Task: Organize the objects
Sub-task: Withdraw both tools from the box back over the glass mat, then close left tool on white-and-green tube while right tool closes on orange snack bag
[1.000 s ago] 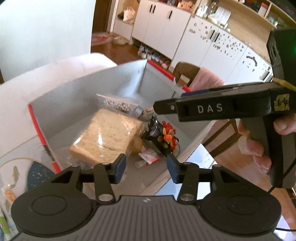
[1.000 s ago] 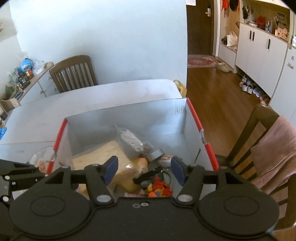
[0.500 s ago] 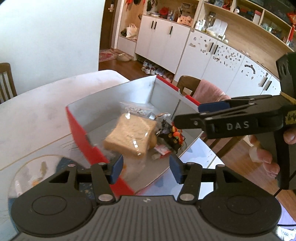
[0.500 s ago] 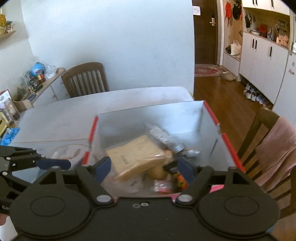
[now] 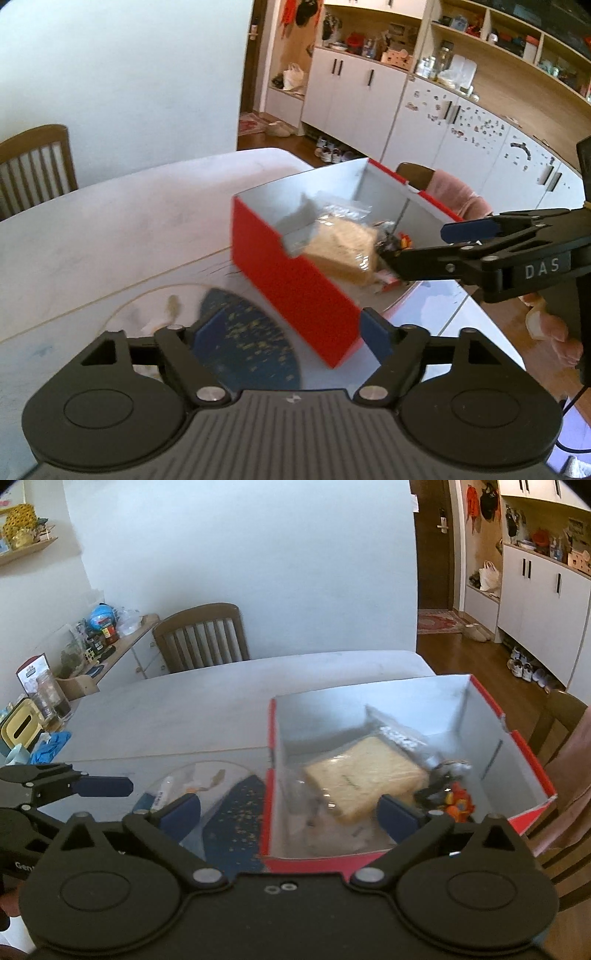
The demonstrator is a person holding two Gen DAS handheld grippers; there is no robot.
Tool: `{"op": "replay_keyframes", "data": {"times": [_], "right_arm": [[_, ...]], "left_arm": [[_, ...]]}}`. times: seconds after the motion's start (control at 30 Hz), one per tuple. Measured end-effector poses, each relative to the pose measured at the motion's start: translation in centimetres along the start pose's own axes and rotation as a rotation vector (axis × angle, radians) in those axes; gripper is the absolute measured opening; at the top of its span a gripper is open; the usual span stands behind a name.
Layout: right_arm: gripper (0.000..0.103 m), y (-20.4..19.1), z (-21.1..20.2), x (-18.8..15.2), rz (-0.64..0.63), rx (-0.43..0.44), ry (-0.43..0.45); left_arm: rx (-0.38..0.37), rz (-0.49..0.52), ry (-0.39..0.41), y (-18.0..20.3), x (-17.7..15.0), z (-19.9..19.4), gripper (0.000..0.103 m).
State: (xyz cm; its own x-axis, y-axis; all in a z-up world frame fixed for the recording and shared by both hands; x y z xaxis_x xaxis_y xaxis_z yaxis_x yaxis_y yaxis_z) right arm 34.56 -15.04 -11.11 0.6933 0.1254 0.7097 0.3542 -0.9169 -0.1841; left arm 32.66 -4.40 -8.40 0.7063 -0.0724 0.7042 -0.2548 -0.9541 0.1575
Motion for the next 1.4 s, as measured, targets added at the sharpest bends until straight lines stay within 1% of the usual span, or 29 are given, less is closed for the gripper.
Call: {"op": "replay_keyframes", "data": {"times": [0.2, 0.27, 0.37, 0.4, 0.43, 0.57, 0.7, 0.8, 0.87, 1.1, 1.4], "right_arm": [[0.102, -3.3, 1.2, -0.3, -0.013, 0.006, -0.010], [0.102, -4.5, 1.7, -0.3, -0.025, 0.010, -0.014], [0.102, -6.1, 2.5, -0.3, -0.041, 0.012, -0.023], [0.102, -6.6, 2.8, -0.3, -0.047, 0.014, -0.026], [0.102, -7.1, 3.2, -0.2, -0.050, 0.013, -0.030], [0.102, -8.9, 4.8, -0.3, -0.069, 0.009, -0.050], [0.102, -10.2, 6.8, -0.4, -0.086, 0.000, -0.071], [0.102, -10.9, 8.5, -0.8, -0.104, -0.013, -0.093], [0.102, -11.3, 9.7, -1.2, -0.113, -0.020, -0.113], [0.101, -11.3, 13.4, -2.6, -0.129, -0.044, -0.179], [0.097, -11.6, 16.5, -3.6, -0.165, -0.048, -0.245]], "left_arm": [[0.041, -0.050, -0.010, -3.8, -1.6, -1.3, 0.085], [0.053, -0.071, -0.012, -5.1, -2.0, -1.6, 0.086], [0.084, -0.088, -0.008, -6.9, -2.7, -2.2, 0.094], [0.095, -0.093, -0.005, -7.6, -3.0, -2.4, 0.100], [0.101, -0.098, -0.002, -8.1, -3.1, -2.6, 0.102], [0.124, -0.114, 0.007, -10.0, -4.0, -2.9, 0.102], [0.158, -0.111, -0.027, -11.5, -5.3, -2.3, 0.102], [0.156, -0.108, -0.039, -12.3, -6.5, -1.7, 0.103], [0.168, -0.110, -0.042, -12.9, -7.2, -1.3, 0.103], [0.175, -0.134, -0.066, -14.4, -8.9, 0.5, 0.102], [0.241, -0.107, -0.064, -15.0, -9.9, 2.9, 0.103]]}}
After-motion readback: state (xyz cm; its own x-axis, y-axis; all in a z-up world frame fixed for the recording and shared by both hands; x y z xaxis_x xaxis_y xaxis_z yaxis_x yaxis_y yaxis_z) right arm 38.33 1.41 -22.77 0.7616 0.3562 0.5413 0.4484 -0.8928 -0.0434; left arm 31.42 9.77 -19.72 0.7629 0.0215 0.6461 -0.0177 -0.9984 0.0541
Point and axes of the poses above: each gripper's, at about its wrist camera, not at the fingertips, and z roughly the way its jaws point, y to its right, x to its top, the point moved 10 cm from there along z, roughly the way its jaws point, and after that the axes turned 1 degree about -x, right-handed, at the moved point
